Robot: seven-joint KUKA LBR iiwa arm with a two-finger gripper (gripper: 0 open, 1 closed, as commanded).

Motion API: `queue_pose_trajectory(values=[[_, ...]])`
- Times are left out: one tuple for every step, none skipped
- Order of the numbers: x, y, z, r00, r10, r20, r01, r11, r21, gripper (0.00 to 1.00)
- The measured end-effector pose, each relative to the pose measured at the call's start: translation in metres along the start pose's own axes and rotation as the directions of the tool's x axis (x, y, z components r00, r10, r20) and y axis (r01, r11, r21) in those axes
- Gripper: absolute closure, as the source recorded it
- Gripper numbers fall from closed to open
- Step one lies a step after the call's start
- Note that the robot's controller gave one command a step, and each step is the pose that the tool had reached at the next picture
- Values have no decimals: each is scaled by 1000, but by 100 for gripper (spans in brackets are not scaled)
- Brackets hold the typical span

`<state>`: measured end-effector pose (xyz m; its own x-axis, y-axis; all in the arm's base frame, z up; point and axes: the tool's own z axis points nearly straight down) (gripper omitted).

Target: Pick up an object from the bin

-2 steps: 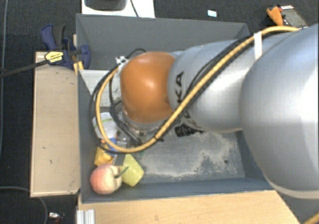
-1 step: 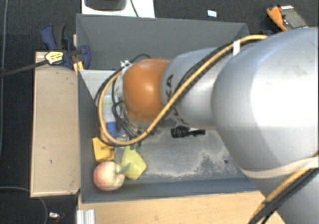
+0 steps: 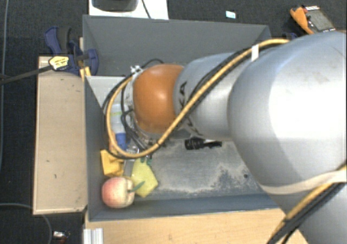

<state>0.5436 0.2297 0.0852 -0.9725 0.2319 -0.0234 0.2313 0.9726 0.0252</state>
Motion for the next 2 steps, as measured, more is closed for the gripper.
queue_pose_trajectory(values=[[-24, 8, 0, 923, -384, 18, 384, 923, 1, 0], [-4, 2, -6, 904, -427, 24, 427, 904, -5, 100]])
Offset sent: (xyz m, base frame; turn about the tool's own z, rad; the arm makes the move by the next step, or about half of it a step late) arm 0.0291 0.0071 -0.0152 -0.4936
